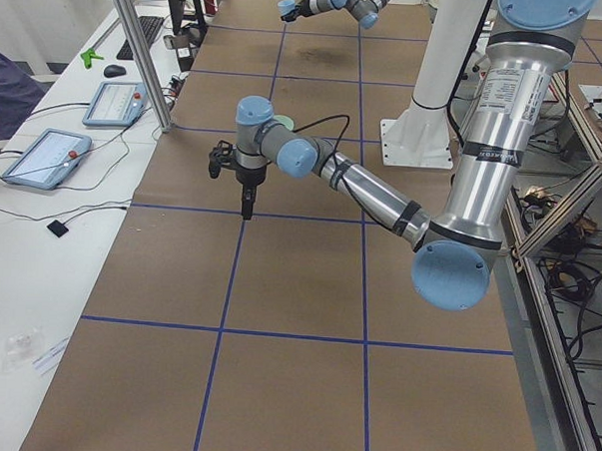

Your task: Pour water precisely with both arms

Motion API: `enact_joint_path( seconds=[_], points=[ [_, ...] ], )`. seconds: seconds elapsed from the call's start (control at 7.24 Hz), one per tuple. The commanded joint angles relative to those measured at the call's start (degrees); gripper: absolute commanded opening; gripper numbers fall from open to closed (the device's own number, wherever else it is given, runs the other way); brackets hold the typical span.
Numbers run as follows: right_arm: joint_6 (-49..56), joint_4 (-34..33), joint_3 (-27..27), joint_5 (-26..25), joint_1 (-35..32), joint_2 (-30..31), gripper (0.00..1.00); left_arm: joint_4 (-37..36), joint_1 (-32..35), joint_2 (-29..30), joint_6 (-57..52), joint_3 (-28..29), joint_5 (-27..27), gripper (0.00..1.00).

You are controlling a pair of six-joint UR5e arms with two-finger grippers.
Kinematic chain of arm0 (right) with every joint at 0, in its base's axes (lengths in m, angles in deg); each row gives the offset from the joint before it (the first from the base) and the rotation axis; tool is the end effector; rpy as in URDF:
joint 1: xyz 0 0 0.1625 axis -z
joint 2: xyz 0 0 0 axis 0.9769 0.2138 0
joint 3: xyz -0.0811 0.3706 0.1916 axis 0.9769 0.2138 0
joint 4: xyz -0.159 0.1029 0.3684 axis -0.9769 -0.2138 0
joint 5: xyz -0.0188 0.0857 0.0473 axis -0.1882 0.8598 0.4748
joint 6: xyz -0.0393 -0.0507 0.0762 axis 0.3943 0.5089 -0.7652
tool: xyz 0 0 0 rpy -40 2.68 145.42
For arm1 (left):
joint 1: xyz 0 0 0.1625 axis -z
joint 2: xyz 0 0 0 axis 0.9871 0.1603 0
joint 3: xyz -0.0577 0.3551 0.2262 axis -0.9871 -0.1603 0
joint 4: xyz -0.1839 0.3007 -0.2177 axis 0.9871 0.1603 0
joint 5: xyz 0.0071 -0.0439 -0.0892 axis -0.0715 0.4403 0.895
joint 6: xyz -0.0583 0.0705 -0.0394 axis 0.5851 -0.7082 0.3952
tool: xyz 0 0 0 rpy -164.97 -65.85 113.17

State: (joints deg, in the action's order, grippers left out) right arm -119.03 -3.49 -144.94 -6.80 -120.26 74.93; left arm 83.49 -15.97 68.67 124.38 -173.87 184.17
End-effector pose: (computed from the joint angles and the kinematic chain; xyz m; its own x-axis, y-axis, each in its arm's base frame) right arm -0.1889 -0.4353 0.5796 0.7025 0.4697 0.5347 -0.7108 0.4255 0.5601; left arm 0.1618 -0.5339 0.4152 0.7403 -0.0620 -0.6694 0.1495 0.9860 0.0739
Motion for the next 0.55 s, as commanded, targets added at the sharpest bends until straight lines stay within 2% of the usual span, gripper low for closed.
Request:
enact_joint_path(
  seconds=[0.0,0.14,0.41],
  points=[
    [-6.1,1.52,2.71,-5.23,1.12,1.98,0.0,0.0,-0.12,0.07,0.1,-0.11,-0.52,1.0],
    [-8.22,1.52,3.42,-8.21,3.39,1.99,0.0,0.0,-0.12,0.07,0.1,-0.11,-0.87,1.0],
    [-11.72,1.09,3.52,-10.08,8.91,1.2,0.0,0.0,-0.21,0.07,0.1,-0.19,-1.31,1.0]
  ],
)
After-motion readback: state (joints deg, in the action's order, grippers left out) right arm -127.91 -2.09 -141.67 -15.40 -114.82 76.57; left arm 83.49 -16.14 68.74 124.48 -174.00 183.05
